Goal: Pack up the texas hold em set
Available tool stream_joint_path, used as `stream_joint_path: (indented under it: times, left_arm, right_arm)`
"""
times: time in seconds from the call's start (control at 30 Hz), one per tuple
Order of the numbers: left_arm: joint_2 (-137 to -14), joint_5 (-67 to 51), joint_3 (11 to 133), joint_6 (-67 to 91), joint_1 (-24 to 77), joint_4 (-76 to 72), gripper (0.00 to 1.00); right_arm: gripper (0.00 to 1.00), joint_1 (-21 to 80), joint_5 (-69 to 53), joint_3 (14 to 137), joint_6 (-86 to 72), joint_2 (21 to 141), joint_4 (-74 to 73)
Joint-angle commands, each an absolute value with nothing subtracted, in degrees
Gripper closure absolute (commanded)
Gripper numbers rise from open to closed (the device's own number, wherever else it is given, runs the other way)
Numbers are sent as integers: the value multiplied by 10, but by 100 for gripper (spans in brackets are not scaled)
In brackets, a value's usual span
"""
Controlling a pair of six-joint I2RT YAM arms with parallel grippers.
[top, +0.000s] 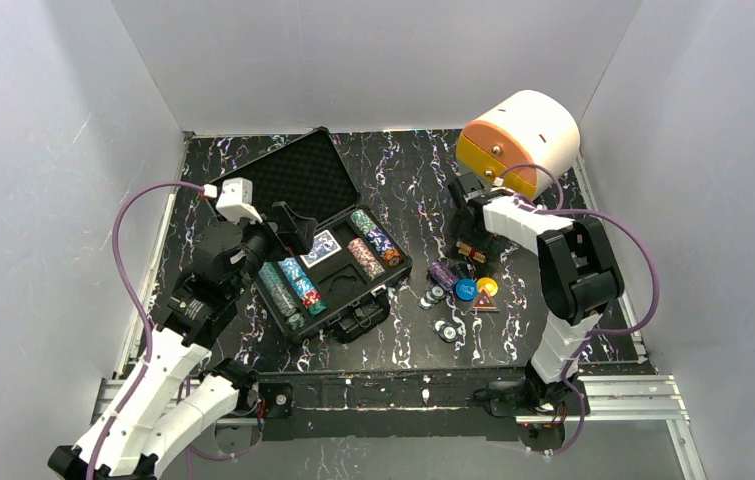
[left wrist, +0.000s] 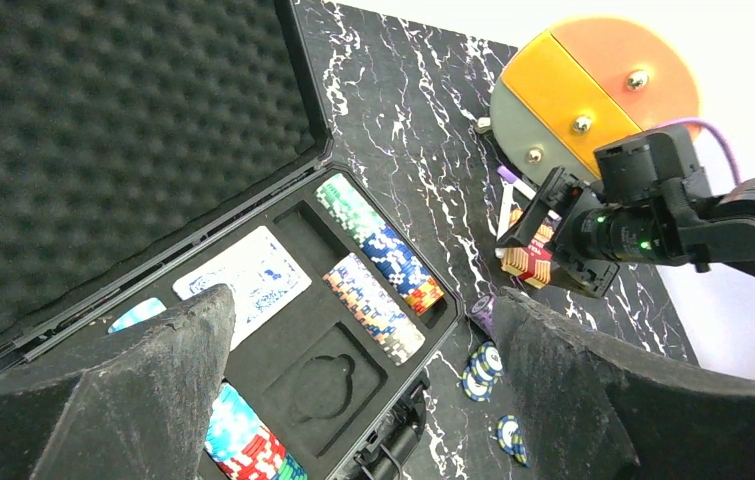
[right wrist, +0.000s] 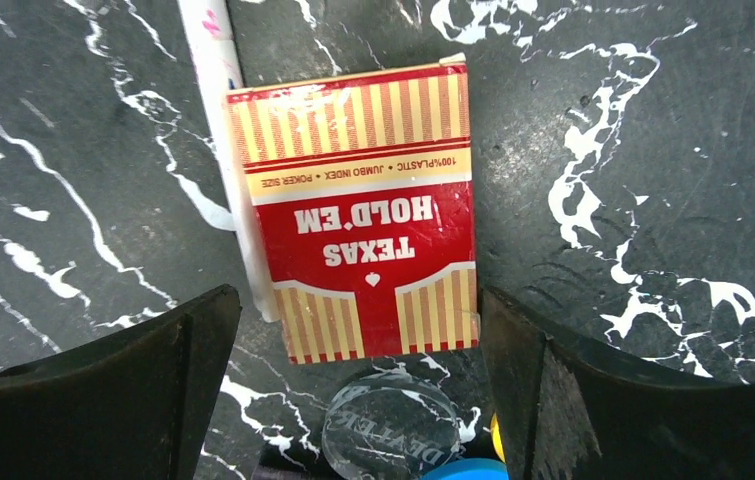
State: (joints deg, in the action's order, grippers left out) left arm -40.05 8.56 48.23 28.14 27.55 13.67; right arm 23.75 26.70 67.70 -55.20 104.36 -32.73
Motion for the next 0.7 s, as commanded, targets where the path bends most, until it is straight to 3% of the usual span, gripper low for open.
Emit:
stream_joint_path:
  times: [0.0, 0.27, 0.47, 0.67]
  left_arm:
    - [-406, 92, 501, 277, 275, 131, 2]
    - [-410, 88, 500, 277, 275, 128, 2]
    - [-406, 91, 497, 278, 275, 129, 2]
    - [-400, 94, 495, 281, 275, 132, 2]
  right_arm:
    - [4, 233, 293, 670, -533, 983, -306]
    - [5, 225, 283, 632, -518, 977, -291]
    - [16, 219, 279, 629, -517, 999, -295]
    - [9, 216, 251, 629, -496, 1013, -276]
